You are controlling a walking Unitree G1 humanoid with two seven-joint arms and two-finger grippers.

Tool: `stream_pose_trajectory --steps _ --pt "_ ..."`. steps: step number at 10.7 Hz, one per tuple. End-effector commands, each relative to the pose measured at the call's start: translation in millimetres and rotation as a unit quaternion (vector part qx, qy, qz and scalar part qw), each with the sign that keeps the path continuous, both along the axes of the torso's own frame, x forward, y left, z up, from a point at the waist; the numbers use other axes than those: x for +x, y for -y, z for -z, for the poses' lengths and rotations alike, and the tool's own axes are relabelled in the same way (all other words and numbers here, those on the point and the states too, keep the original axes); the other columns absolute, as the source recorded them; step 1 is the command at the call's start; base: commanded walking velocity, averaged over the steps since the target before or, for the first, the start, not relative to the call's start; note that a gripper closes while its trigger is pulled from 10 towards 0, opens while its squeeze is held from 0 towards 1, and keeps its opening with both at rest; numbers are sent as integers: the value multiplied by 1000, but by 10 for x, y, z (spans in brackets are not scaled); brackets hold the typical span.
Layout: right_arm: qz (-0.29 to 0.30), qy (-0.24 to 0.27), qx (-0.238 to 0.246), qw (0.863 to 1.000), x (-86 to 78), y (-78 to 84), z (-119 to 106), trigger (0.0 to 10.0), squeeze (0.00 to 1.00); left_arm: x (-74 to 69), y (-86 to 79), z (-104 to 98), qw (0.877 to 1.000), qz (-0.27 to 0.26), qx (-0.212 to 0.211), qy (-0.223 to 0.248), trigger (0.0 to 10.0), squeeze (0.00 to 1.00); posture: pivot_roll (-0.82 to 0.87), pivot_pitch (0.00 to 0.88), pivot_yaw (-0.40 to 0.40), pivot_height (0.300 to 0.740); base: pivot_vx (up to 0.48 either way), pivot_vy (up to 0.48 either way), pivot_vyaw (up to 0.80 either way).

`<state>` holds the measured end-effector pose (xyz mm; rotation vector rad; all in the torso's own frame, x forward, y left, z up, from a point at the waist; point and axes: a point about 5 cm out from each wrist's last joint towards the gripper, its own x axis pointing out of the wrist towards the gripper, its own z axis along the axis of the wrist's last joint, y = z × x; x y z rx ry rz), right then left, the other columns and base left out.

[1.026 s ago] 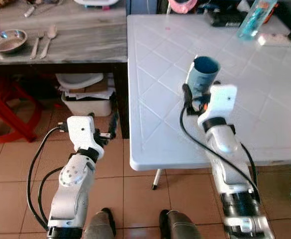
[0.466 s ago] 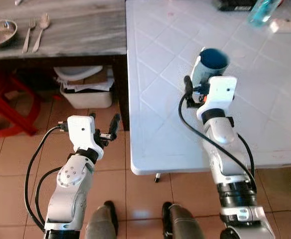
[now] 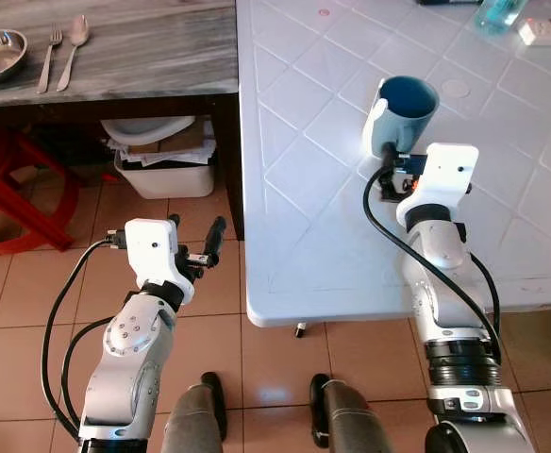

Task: Setting the table

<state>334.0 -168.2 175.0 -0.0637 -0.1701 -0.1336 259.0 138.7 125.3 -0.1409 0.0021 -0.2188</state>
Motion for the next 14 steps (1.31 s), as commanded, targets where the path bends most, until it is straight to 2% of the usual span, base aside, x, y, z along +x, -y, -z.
stream_pose_trajectory --steps 1,2,3,4,5,6,10,11,14 --pt "6 4 2 1000 11 15 -19 431 0 -28 -13 3 1000 4 5 -4 10000 0 -25 285 41 740 0 0 0" --pt "2 5 0 1000 38 23 -32 3569 0 -19 -14 -1 1000 3 6 -5 10000 0 -24 285 41 740 0 0 0" --pt "-10 4 -1 1000 64 16 -40 3255 0 -12 -21 -5 1000 2 7 -5 10000 0 -22 283 42 740 0 0 0" --pt "-17 6 -1 1000 91 22 -65 8392 0 -9 -24 -5 1000 1 8 -5 10000 0 -20 284 40 740 0 0 0" --pt "-25 9 -4 1000 112 24 -94 8510 0 -11 -30 -1 1000 0 9 -6 10000 0 -19 283 39 740 0 0 0" --pt "-39 6 -4 999 136 13 -99 196 0 -20 -33 8 1000 -1 11 -8 10000 0 -18 283 39 740 0 0 0" --pt "-50 -6 8 999 139 37 -56 0 0 -22 -28 11 1000 1 10 -10 10000 0 -21 278 38 740 0 0 0" --pt "-52 -6 7 999 130 45 -50 0 0 -31 17 -25 1000 27 -13 -1 10000 0 -21 278 38 740 0 0 0" --pt "-59 -9 13 998 120 33 -25 0 0 -54 69 -68 998 54 -39 9 10000 0 -22 274 36 740 0 0 0"
